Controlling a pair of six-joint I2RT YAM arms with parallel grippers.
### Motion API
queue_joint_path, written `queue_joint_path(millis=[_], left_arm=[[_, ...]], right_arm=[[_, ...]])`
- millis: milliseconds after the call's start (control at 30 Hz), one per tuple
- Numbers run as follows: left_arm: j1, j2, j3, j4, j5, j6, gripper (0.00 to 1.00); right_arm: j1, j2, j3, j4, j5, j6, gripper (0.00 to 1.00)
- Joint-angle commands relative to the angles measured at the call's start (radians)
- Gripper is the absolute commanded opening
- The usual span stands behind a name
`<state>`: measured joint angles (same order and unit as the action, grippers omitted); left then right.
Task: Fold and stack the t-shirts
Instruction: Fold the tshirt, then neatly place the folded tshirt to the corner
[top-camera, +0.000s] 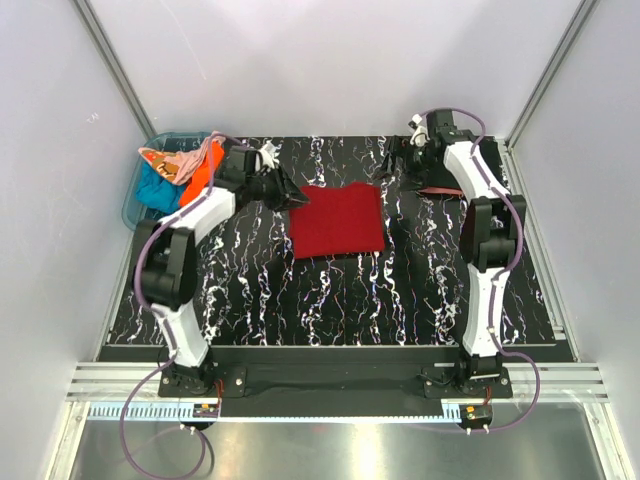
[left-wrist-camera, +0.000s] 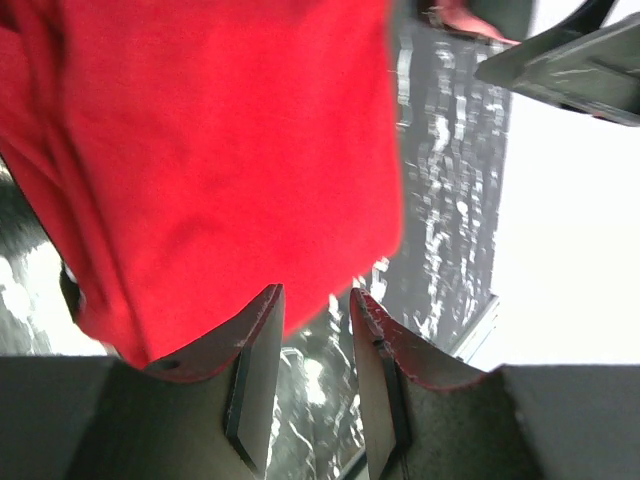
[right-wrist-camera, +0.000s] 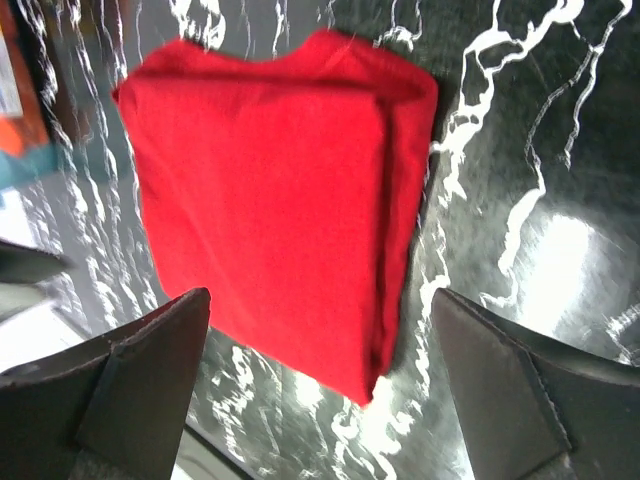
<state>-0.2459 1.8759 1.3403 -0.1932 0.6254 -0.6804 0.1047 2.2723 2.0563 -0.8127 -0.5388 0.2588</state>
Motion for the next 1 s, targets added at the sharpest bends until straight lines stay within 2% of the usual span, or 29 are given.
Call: queue_joint_path(millis=[0, 167, 200, 267, 400, 533, 667, 733, 867, 967], left_arm=[[-0.003, -0.121, -0.074, -0.052, -0.021, 0.044, 0.38], [-0.042, -0.221, -0.115, -0.17, -0.096, 0.106, 0.39], [-0.064, -0.224, -0.099, -0.204, -0.16, 0.154, 0.44], [-0.137, -0.212, -0.023, -0.302, -0.239, 0.186, 0.49], [-0.236, -0.175, 0.071, -0.357, -0.398, 0.193, 0.54], [-0.36, -0.127, 0.126, -0.361, -0.51, 0.205, 0.56], [-0.519, -0.127, 0.114, -0.264, -0.72, 0.33, 0.62], [-0.601, -0.124, 0.085, -0.2, -0.82, 0.444, 0.66], [-0.717, -0.095, 0.024, -0.091, -0.958, 0.706, 0.76], [-0.785, -0.075, -0.046, 0.05, -0.99, 0.798, 0.78]], right_arm=[[0.0, -0.054, -0.056, -0.055, 0.046, -0.141, 1.0], [0.0, -0.046, -0.042, -0.089, 0.062, -0.109, 1.0], [0.0, -0.054, -0.051, -0.082, 0.066, -0.09, 1.0], [-0.002, -0.088, -0.097, -0.071, 0.077, -0.035, 1.0], [-0.002, -0.152, -0.226, -0.034, 0.019, 0.036, 1.0], [-0.007, -0.305, -0.479, 0.041, 0.017, 0.12, 1.0], [-0.034, -0.436, -0.611, 0.008, 0.112, 0.151, 1.0], [-0.091, -0.48, -0.633, -0.035, 0.178, 0.152, 1.0], [-0.224, -0.54, -0.682, -0.057, 0.14, 0.186, 1.0], [-0.255, -0.57, -0.696, -0.065, 0.117, 0.183, 1.0]])
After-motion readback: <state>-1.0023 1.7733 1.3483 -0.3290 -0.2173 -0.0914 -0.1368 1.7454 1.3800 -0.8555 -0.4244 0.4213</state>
